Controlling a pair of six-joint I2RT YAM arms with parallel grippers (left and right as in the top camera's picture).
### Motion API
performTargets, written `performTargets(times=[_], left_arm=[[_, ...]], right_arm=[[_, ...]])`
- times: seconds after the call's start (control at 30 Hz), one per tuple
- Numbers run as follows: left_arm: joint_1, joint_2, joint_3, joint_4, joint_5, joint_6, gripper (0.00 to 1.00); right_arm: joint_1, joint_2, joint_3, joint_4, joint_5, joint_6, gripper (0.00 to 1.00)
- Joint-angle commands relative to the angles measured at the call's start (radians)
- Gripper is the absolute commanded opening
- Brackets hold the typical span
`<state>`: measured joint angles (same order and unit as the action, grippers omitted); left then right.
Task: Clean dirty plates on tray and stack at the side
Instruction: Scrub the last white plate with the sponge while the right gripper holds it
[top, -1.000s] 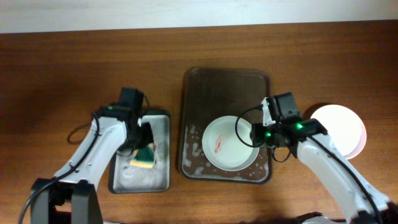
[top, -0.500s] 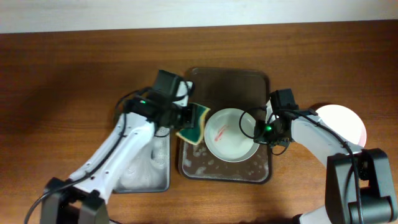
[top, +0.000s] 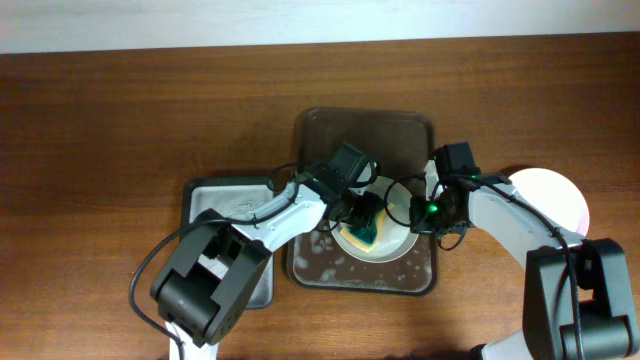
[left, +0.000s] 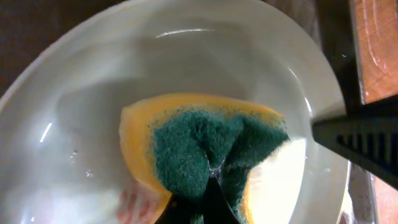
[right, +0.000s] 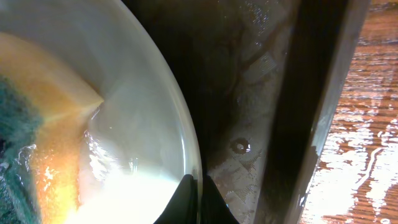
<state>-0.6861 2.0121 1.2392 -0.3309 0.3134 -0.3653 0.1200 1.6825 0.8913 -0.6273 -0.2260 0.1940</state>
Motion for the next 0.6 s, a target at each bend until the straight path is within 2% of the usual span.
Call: performTargets(times=[0.0,0.1,0.2,0.27,0.33,0.47,0.57], left_arm=[[0.019,0.068,0.008,-0.108,-0.277,-0.058,0.00],[0.036,0.068,0.068,-0.286,-0.521,-0.076,0.00],[0.034,0.068,0.158,-0.452,-0.686,-0.084,0.00],[0.034,0.068,0.198,-0.492,-0.686,-0.085,0.00],[0.033,0.068,0.207,-0.478,-0.606,-0.084,0.00],[0.032,0.072,0.201,-0.349,-0.205,-0.093,0.00],[0.009,0.100,0.201,-0.219,0.035,-0.177,0.00]], right_arm=[[0.004,0.024,-0.006,-0.021,0.028,-0.034,0.04],[0.004,0.024,-0.006,-0.027,0.029,-0.051,0.04],[0.004,0.024,-0.006,-0.032,0.055,-0.056,0.04],[0.004,0.024,-0.006,-0.036,0.055,-0.056,0.04],[0.004,0.024,-0.006,-0.038,0.055,-0.060,0.04],[0.004,0.024,-0.006,-0.037,0.054,-0.068,0.04],[0.004,0.024,-0.006,-0.037,0.054,-0.068,0.04]])
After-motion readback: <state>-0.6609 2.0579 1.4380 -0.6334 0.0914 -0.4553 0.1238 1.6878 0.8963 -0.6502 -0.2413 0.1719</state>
